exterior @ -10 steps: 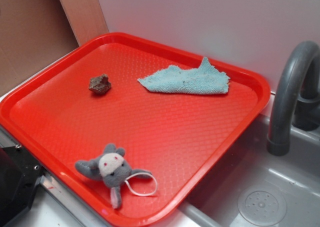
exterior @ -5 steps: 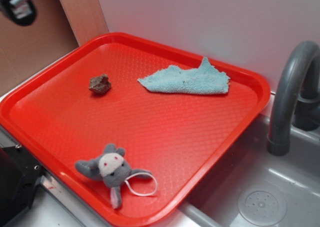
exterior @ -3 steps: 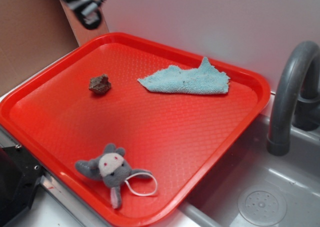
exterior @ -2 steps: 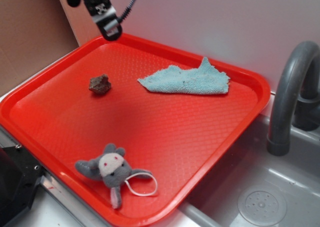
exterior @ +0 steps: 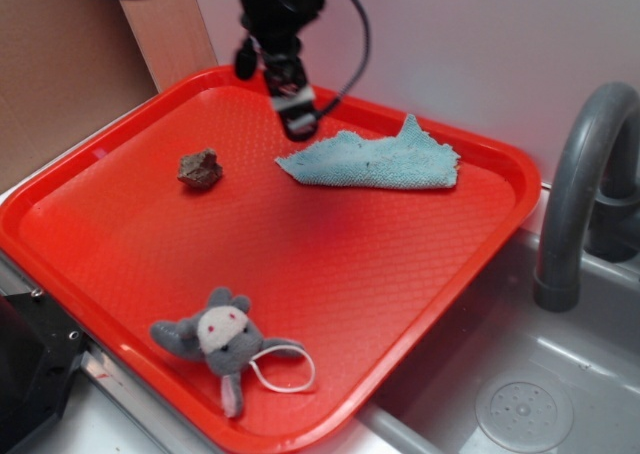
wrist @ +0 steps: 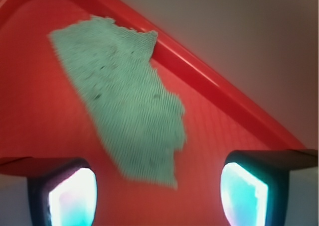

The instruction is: Grab the blue cloth.

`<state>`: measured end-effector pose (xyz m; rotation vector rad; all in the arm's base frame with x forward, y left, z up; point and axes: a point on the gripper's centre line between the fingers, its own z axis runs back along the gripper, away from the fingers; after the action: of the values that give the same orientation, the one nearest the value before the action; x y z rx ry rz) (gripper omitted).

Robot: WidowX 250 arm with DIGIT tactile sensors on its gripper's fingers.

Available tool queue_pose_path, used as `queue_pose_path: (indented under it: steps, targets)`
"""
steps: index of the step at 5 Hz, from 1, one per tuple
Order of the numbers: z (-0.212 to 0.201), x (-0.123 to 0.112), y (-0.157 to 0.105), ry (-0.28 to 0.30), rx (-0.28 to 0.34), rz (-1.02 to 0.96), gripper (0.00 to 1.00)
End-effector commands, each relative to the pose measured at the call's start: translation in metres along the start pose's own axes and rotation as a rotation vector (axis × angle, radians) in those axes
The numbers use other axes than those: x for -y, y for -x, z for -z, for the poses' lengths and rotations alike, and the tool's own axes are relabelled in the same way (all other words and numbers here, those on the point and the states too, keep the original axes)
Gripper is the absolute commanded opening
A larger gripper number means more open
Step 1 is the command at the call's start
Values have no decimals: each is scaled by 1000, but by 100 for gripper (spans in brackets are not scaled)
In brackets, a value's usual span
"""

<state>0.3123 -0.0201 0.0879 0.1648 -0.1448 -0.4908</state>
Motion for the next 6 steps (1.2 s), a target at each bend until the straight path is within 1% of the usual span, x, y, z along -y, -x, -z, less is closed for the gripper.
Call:
queue_pose_path:
  steps: [1, 2, 3, 4, 5, 6]
  targets:
    - [26, 23, -36, 50, 22, 44, 100]
    - [37, 40, -33, 116, 21, 73, 100]
    - [48, 47, -29, 189, 3, 74, 100]
    - [56, 46, -25, 173, -20, 40, 0]
    - [58, 44, -25, 133, -32, 26, 0]
    - [57, 43, -23, 108, -63, 9, 0]
